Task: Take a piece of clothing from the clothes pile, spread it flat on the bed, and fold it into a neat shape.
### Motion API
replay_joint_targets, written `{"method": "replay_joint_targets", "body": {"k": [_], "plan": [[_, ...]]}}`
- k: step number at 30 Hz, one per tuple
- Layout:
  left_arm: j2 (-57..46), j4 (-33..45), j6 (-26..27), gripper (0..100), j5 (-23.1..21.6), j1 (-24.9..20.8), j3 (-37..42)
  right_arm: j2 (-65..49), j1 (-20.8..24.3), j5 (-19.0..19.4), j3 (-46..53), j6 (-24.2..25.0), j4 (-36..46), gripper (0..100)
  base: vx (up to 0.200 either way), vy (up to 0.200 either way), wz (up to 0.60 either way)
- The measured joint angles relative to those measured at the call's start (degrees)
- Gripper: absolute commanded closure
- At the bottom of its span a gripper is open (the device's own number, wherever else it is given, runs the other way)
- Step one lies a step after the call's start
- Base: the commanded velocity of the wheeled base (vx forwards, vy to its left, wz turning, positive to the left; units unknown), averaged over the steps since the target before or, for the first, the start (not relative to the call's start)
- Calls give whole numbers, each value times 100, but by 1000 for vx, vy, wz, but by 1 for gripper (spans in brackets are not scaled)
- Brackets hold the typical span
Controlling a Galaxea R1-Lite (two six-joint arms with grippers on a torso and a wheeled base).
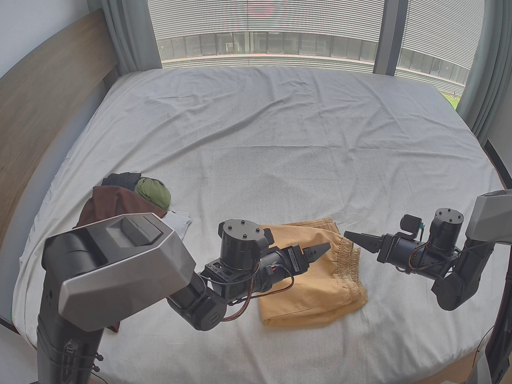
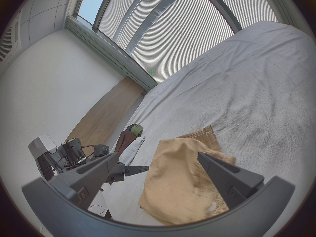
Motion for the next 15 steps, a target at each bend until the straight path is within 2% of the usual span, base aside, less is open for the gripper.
{"method": "replay_joint_targets", "body": {"k": [8, 15], "plan": [[-179, -43, 9, 0, 110, 60, 350, 18, 55, 0, 37, -11, 1, 0, 0, 0, 0], [-684, -163, 116, 0, 122, 330, 1161, 40, 135, 0, 85, -22, 1, 0, 0, 0, 0]]}}
